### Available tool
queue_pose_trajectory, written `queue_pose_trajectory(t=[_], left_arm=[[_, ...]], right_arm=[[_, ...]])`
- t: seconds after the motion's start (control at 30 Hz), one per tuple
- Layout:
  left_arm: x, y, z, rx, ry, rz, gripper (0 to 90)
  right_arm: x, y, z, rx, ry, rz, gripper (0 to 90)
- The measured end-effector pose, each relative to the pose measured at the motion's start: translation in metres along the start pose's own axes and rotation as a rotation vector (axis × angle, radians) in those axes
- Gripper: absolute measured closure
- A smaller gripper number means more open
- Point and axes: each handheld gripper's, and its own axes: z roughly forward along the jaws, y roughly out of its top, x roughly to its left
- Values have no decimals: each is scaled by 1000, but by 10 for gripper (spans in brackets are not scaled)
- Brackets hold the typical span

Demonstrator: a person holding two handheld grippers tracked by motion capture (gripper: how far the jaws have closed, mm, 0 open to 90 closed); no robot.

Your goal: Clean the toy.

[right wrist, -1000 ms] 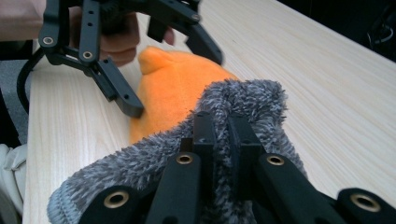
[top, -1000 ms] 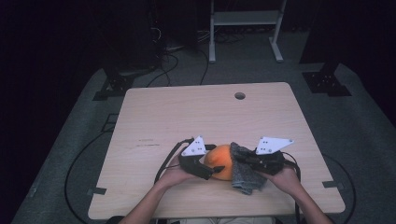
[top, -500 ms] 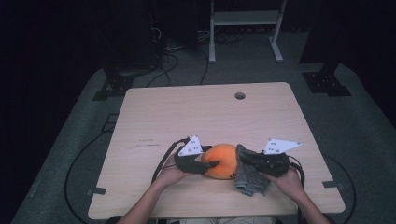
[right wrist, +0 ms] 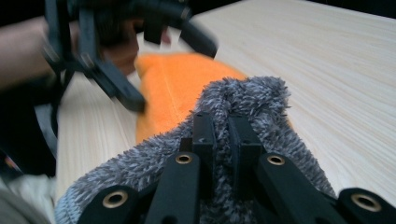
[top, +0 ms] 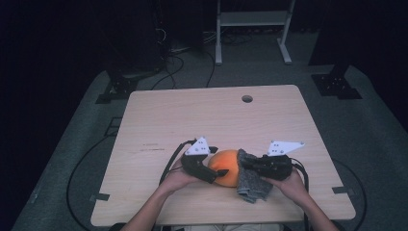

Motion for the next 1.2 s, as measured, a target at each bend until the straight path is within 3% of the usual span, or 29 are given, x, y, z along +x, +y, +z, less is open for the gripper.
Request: queue_pose_trajectory(t=[0.03, 0.1, 0.2, 0.23, 0.27, 0.3, 0.33, 0.37, 0.47, 0.5, 0.6, 0.63, 0.67, 0.7, 0.73, 0.8, 0.83, 0.87, 0.9, 1.0, 1.2], left_arm=[[2, 1, 8, 43, -23, -40, 87], [2, -1, 11, 52, -29, -40, 114], [-4, -3, 10, 8, -3, 33, 334], [-6, 2, 7, -21, 11, 100, 397], [-6, 2, 7, -21, 11, 100, 419], [-6, 8, 6, -59, 33, 168, 433], [-6, 8, 6, -59, 33, 168, 436], [-2, 13, 7, -97, 57, 199, 436], [3, 17, 10, -123, 80, 230, 436], [10, 17, 13, -140, 88, 222, 434], [19, 12, 15, -123, 76, 194, 401], [23, 8, 15, -102, 62, 166, 350], [26, 4, 16, -68, 49, 129, 350], [29, 0, 15, -51, 34, 88, 258], [30, -3, 12, -68, 25, 43, 189], [32, -5, 4, -109, 2, -13, 123], [33, -6, 2, -112, 12, -22, 137], [33, -8, -1, -91, 40, -15, 229], [33, -8, -1, -91, 40, -15, 264], [32, -12, -4, -75, 44, -31, 300], [25, -18, -5, -71, 53, -33, 302]], right_arm=[[1, -1, -1, 1, 1, 0, 824], [2, -2, -3, 2, 2, 2, 825], [4, -3, -8, -2, -19, -8, 825], [4, -1, -14, -17, -5, 3, 824], [4, -1, -14, -17, -5, 3, 824], [3, 2, -19, -22, -11, -8, 824], [3, 2, -19, -22, -11, -8, 824], [0, 6, -23, -39, -35, -19, 824], [-6, 12, -26, -77, -53, -8, 825], [-12, 18, -24, -95, -69, 0, 824], [-19, 22, -17, -84, -82, 1, 825], [-23, 21, -5, -44, -86, -6, 826], [-23, 21, -5, -44, -86, -6, 826], [-22, 19, 2, -9, -95, -20, 826], [-19, 18, 10, 14, -94, -40, 827], [-11, 18, 20, 9, -62, -61, 827], [-6, 20, 24, 12, -60, -86, 827], [1, 24, 31, 21, -66, -121, 827], [3, 25, 32, 21, -73, -131, 827], [0, 23, 29, 14, -68, -110, 828], [-9, 1, 17, 16, -103, -48, 825]])
